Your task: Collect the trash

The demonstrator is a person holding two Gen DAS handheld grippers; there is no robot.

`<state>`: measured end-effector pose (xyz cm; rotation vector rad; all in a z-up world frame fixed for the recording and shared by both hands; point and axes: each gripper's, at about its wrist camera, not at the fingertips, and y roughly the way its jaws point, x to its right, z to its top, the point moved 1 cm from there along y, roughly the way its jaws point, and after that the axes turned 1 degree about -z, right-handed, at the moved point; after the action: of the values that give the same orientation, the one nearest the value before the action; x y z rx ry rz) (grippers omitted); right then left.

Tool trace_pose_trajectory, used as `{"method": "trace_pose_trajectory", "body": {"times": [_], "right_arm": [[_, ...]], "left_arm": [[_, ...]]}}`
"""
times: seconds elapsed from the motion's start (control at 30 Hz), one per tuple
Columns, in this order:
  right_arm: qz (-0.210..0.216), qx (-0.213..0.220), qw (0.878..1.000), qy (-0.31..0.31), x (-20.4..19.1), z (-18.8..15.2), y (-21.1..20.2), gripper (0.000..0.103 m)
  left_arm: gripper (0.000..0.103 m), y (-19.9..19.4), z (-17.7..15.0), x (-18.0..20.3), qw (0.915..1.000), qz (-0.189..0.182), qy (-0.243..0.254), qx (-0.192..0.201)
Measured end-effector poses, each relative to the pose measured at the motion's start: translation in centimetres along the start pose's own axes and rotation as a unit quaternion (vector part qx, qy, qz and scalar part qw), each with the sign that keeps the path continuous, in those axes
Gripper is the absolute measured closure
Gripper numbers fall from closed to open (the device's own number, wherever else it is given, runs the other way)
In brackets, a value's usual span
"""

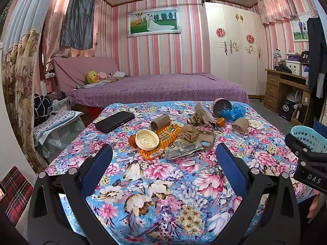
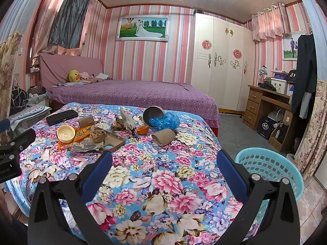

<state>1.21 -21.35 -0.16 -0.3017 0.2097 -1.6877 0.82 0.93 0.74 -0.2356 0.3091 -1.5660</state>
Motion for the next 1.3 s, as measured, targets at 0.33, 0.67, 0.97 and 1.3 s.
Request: {"method": "trace_pose_trajectory", "body": {"times": [0.33, 0.67, 0.97, 1.3], "right_arm": [[0.000, 0.001, 1.000, 0.000, 0.1, 0.0, 0.0, 0.004], [-0.007, 0.010, 0.999, 0.034, 1.7, 2.2, 0.4, 0.004], [-0.033, 0.022, 0.999, 0.032, 2.8, 7.7, 4.1, 0.004], [-0.037, -0.047, 0.997, 0.044, 3.3, 9.1, 13.6, 0.004]], "left_arm": [[0.005, 0.0, 0.0, 0.0, 1.0000, 0.000, 0.000, 0.000], [0.005, 1.2, 1.5, -0.7, 0.9999, -0.006, -0.007, -0.009], [0.005, 5.7, 6.6, -2.9, 0.9999, 0.005, -0.009, -0.001], [0.005, 14.6, 4.4, -7.2, 0.9955, 0.039, -0.042, -0.075]]}}
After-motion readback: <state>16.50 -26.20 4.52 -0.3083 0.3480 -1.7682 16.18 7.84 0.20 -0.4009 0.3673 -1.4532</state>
